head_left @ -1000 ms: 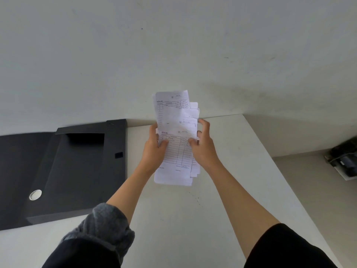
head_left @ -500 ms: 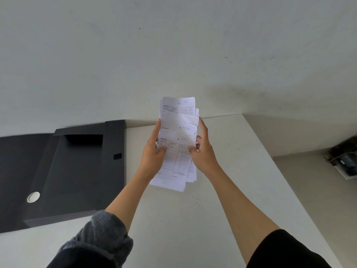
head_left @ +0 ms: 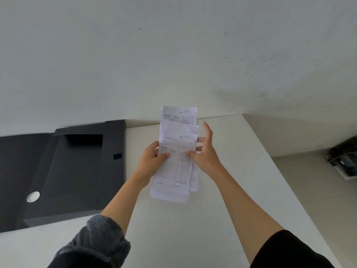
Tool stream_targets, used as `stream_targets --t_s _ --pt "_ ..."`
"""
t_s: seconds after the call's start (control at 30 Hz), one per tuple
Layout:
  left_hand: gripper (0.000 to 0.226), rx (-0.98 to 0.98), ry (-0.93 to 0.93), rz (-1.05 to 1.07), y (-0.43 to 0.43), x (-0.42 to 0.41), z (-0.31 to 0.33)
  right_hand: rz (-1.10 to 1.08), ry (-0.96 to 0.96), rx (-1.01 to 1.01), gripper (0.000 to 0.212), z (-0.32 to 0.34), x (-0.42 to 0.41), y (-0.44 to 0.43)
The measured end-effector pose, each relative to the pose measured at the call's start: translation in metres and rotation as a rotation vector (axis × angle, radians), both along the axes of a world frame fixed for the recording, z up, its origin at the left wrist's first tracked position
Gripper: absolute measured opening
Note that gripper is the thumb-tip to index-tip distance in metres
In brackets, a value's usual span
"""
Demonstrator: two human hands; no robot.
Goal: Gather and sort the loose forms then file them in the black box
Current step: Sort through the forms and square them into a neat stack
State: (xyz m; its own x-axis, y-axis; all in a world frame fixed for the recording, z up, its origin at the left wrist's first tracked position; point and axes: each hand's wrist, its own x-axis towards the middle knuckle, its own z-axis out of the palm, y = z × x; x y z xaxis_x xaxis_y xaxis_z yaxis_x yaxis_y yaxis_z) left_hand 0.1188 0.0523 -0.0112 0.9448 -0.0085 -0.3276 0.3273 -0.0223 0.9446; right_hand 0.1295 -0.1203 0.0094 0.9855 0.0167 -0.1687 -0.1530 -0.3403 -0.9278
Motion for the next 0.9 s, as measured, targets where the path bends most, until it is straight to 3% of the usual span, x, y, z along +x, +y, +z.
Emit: stream_targets --t_s 0.07,0.2,0.3,0.43,0.57,0.9 --pt "0.023 -0.019 -0.004 -0.013 0.001 -0.002 -0.003 -0.066 -0.174 -0.147 0.097 0.005 0.002 0.003" --pt "0.025 -0.003 -0.027 -0.044 -0.001 -0.005 -0.009 -0.045 -0.466 -0.518 0.078 0.025 0.018 0.008" --pt "0.023 -0.015 0.003 -0.068 -0.001 -0.007 -0.009 0.045 -0.459 -0.647 0.059 0.035 0.032 0.009" --pt "0.025 -0.057 0.043 -0.136 0.004 -0.009 -0.013 0.123 -0.3 -0.727 0.039 0.033 0.042 0.003" --pt "0.023 -0.105 0.1 -0.143 0.009 -0.013 -0.02 0.082 -0.123 -0.561 0.028 0.028 0.047 -0.006" --pt "0.029 -0.234 0.269 -0.107 0.007 -0.029 -0.043 0.022 0.121 -0.257 0.033 0.0 0.036 -0.015"
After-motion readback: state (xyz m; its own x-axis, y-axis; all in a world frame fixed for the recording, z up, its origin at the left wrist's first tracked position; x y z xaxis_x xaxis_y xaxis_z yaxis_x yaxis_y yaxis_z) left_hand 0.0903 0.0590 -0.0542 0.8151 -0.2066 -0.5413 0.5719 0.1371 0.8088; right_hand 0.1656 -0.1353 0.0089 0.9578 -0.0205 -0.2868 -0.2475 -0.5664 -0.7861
